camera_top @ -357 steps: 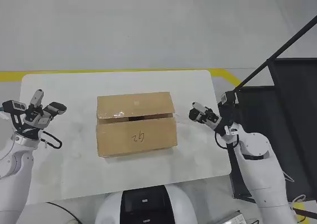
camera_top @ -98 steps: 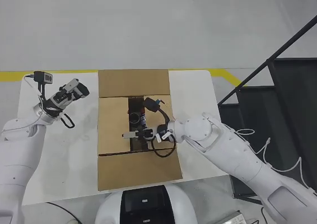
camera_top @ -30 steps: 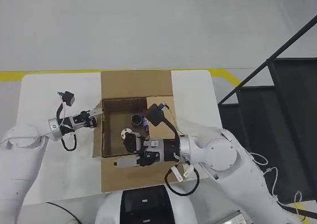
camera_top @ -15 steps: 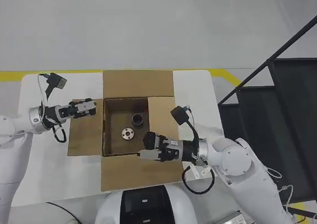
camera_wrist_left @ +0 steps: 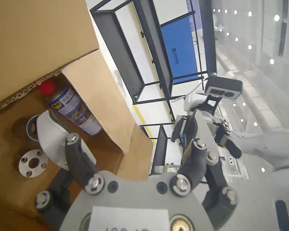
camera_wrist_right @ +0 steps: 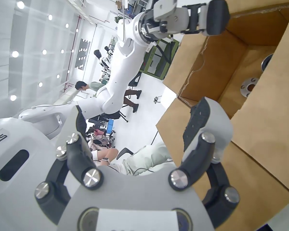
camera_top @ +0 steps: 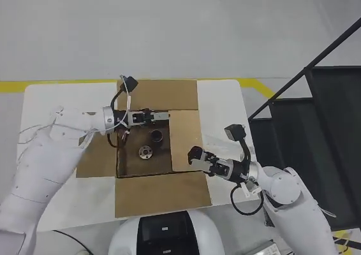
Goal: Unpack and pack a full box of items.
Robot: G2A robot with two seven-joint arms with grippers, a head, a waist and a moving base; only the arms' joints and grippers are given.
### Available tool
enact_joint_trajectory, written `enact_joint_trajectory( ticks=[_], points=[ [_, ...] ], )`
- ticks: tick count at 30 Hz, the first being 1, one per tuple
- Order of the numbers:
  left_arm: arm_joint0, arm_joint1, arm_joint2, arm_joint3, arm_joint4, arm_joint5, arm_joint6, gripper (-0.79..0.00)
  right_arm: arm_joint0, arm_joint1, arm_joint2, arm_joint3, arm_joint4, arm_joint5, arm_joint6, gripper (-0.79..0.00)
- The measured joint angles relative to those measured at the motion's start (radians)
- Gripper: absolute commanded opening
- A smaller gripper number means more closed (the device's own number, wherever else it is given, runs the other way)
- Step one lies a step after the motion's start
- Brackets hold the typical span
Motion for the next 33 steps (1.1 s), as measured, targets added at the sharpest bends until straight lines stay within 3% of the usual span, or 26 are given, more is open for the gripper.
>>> enact_joint_trajectory(
  ticks=[7, 15, 24, 33],
  points=[
    [-0.038, -0.067, 0.130, 0.160, 0.000, -0.062, 0.170, 0.000, 0.026, 0.005, -0.014, 0.042, 0.019, -0.020, 0.038, 0.000],
    [-0.108, -0.150, 0.250, 0.334, 0.028, -0.099, 0.247, 0.000, 0.032, 0.010, -0.035, 0.068, 0.025, -0.033, 0.052, 0.000],
    [-0.140, -0.208, 0.246, 0.367, -0.250, -0.150, 0.082, 0.000, -0.022, 0.022, -0.030, -0.020, -0.055, 0.048, 0.063, 0.000],
    [-0.138, -0.257, 0.285, 0.329, -0.369, -0.134, -0.020, 0.000, -0.136, 0.036, 0.010, -0.171, -0.114, 0.053, 0.049, 0.000]
  ],
)
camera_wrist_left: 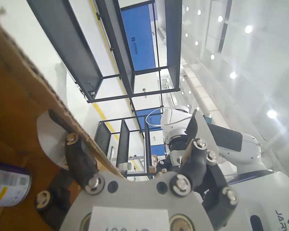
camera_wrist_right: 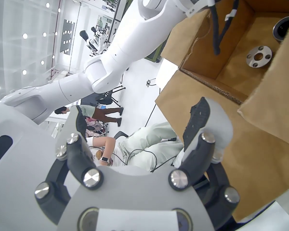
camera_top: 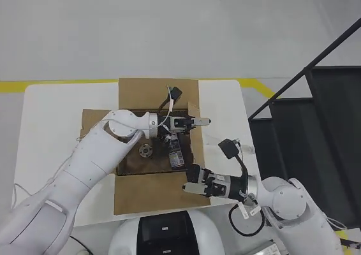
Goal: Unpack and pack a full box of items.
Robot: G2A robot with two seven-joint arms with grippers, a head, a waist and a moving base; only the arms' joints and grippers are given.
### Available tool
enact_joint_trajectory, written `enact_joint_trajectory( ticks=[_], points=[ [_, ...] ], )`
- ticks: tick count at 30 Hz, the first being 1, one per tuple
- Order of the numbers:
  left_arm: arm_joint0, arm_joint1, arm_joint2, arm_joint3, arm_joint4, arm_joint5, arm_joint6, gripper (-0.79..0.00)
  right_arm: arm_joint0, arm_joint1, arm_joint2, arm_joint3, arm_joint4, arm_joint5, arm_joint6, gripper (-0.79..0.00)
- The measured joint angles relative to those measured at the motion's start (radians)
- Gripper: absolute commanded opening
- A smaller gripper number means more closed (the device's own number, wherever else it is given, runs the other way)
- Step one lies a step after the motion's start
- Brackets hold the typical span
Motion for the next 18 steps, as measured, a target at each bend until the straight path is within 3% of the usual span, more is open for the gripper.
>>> enact_joint_trajectory(
  ticks=[6, 10, 14, 18],
  points=[
    [0.001, -0.037, 0.020, 0.026, -0.087, -0.023, -0.057, 0.000, -0.031, 0.007, 0.022, -0.014, 0.009, 0.036, 0.000, 0.000],
    [-0.014, -0.051, 0.010, 0.065, -0.118, -0.041, -0.085, 0.000, -0.049, 0.008, 0.073, 0.022, 0.026, 0.083, -0.086, 0.000],
    [-0.031, -0.047, -0.036, 0.114, -0.128, -0.069, -0.095, 0.000, -0.101, 0.009, 0.128, 0.025, 0.041, 0.111, -0.165, 0.000],
    [-0.018, -0.018, -0.109, 0.105, -0.123, -0.112, -0.129, 0.000, -0.135, 0.009, 0.163, 0.044, 0.068, 0.127, -0.219, 0.000]
  ],
)
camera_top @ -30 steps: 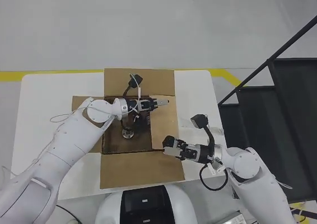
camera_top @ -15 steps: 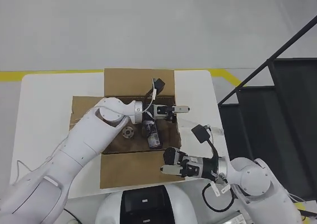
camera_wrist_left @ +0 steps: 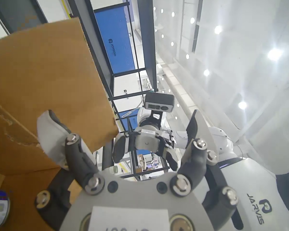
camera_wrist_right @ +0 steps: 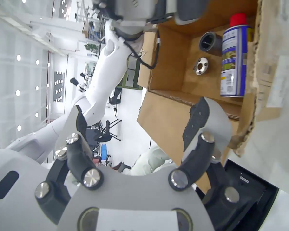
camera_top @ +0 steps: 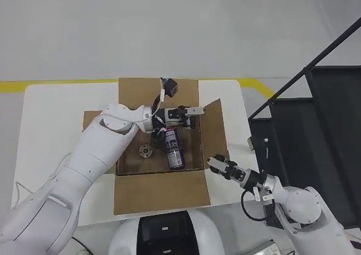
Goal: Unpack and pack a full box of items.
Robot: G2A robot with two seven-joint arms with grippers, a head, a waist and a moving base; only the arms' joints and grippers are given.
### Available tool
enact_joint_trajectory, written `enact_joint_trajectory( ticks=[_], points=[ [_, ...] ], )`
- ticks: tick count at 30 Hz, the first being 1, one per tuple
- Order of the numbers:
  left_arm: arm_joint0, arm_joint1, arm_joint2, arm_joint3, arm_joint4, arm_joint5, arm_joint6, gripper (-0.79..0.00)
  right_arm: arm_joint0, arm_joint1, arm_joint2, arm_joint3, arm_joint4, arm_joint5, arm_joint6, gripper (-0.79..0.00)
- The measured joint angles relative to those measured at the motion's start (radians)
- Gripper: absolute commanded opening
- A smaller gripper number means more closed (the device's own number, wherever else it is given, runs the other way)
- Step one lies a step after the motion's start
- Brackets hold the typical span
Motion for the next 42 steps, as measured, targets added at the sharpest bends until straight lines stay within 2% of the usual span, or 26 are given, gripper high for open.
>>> enact_joint_trajectory(
  ticks=[4, 7, 11, 14, 17, 23, 26, 30, 36, 42],
  points=[
    [0.049, 0.056, -0.125, -0.071, 0.029, -0.043, -0.022, 0.000, -0.021, 0.000, 0.016, 0.022, 0.021, 0.022, -0.021, 0.000],
    [0.120, 0.108, -0.252, -0.178, 0.072, -0.043, -0.013, 0.000, -0.003, 0.000, 0.011, 0.055, 0.019, 0.080, -0.033, 0.000],
    [0.268, 0.177, -0.450, -0.384, 0.167, -0.006, 0.012, 0.000, 0.082, -0.002, -0.060, 0.096, -0.068, 0.260, -0.069, 0.000],
    [0.383, 0.214, -0.592, -0.516, 0.214, 0.020, 0.030, 0.000, 0.170, -0.006, -0.138, 0.151, -0.078, 0.319, -0.036, 0.000],
    [0.478, 0.238, -0.719, -0.595, 0.225, 0.035, 0.061, 0.000, 0.257, -0.013, -0.206, 0.221, -0.073, 0.338, -0.018, 0.000],
    [0.579, 0.258, -0.898, -0.629, 0.108, 0.060, 0.128, 0.000, 0.366, -0.024, -0.287, 0.317, -0.061, 0.372, -0.015, 0.000],
    [0.610, 0.264, -0.965, -0.623, 0.041, 0.046, 0.138, 0.000, 0.381, -0.025, -0.289, 0.328, -0.057, 0.387, -0.034, 0.000],
    [0.635, 0.269, -1.014, -0.611, -0.014, 0.029, 0.140, 0.000, 0.342, -0.022, -0.247, 0.288, -0.041, 0.341, -0.076, 0.000],
    [0.652, 0.271, -1.025, -0.603, -0.062, 0.027, 0.128, 0.000, 0.248, -0.014, -0.167, 0.213, -0.014, 0.285, -0.111, 0.000],
    [0.645, 0.273, -1.017, -0.575, -0.068, 0.016, 0.117, 0.000, 0.253, -0.014, -0.143, 0.243, 0.002, 0.285, -0.140, 0.000]
  ],
)
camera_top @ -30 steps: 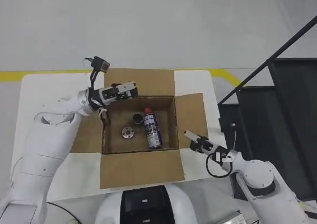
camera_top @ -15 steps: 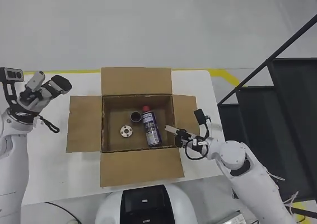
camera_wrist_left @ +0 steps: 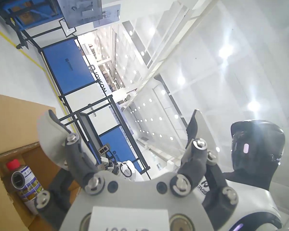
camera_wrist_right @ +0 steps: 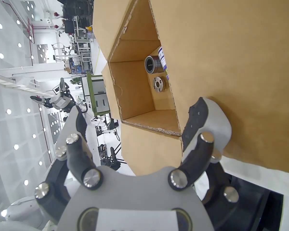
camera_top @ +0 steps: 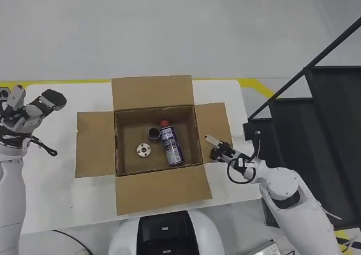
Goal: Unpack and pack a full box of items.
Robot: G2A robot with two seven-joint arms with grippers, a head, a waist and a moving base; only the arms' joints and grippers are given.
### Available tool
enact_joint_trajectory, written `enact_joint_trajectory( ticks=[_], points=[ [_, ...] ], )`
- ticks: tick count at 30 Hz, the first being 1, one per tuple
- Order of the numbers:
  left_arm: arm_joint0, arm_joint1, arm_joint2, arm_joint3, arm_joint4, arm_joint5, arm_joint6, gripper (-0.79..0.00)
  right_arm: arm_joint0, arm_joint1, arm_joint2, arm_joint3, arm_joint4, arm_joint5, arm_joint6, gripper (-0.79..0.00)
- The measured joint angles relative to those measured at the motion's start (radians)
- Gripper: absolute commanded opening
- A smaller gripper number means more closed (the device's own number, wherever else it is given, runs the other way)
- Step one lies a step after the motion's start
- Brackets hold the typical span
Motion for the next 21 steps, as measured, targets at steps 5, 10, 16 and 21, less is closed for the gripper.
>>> enact_joint_trajectory(
  ticks=[5, 10, 16, 21],
  points=[
    [-0.020, 0.002, 0.001, 0.042, -0.008, -0.010, 0.000, 0.000, 0.054, -0.004, -0.038, 0.052, -0.042, 0.078, -0.033, 0.000],
    [-0.034, 0.003, 0.004, 0.069, -0.013, -0.011, -0.006, 0.000, 0.110, -0.009, -0.087, 0.090, -0.058, 0.142, -0.021, 0.000],
    [-0.053, 0.005, 0.014, 0.095, -0.020, -0.005, -0.021, 0.000, 0.137, -0.013, -0.111, 0.076, -0.081, 0.157, -0.044, 0.000],
    [-0.071, 0.007, 0.014, 0.125, -0.043, -0.007, -0.026, 0.000, 0.076, -0.003, -0.085, -0.105, -0.197, 0.159, -0.081, 0.000]
  ],
)
